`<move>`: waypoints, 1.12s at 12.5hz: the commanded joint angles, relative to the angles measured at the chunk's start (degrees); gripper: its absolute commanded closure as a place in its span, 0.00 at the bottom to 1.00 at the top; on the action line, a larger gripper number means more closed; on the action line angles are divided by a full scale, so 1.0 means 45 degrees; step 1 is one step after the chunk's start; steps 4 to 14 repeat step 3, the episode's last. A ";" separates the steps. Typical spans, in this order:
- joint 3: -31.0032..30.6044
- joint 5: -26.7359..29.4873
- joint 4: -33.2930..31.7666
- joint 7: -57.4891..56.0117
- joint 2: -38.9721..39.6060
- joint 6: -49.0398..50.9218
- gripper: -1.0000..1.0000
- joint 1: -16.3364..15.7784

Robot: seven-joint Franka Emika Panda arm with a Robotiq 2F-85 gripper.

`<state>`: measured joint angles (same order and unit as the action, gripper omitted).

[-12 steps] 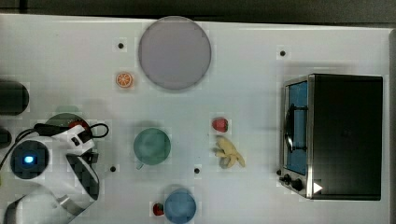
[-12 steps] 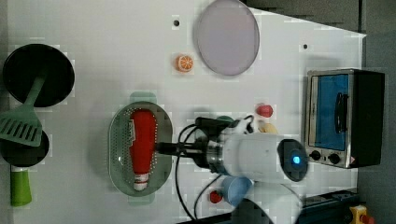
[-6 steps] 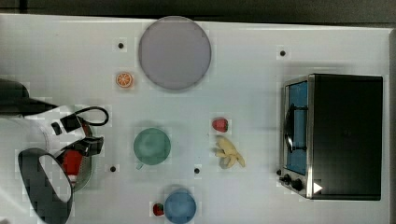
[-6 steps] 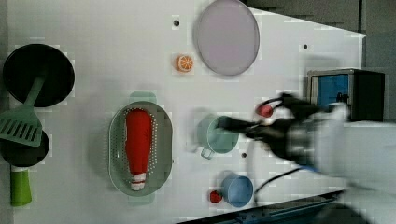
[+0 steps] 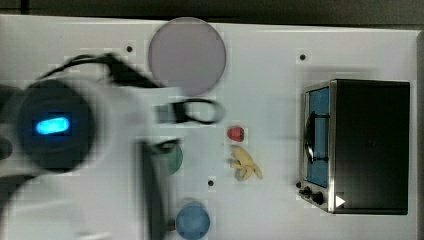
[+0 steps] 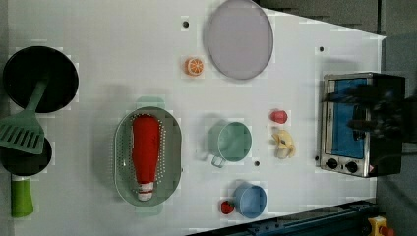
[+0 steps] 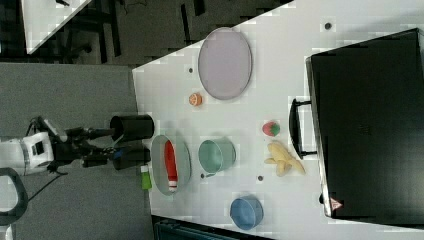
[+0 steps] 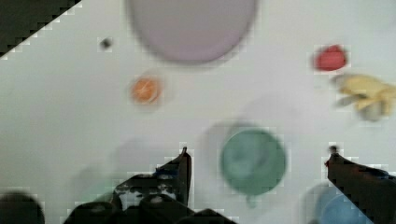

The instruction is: Pick Ketchup from the table and place it in strainer.

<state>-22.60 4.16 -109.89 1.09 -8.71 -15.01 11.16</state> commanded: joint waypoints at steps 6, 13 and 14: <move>0.2876 0.0027 -0.0028 -0.1026 -0.0154 0.0384 0.00 0.0628; 0.2876 0.0027 -0.0028 -0.1026 -0.0154 0.0384 0.00 0.0628; 0.2876 0.0027 -0.0028 -0.1026 -0.0154 0.0384 0.00 0.0628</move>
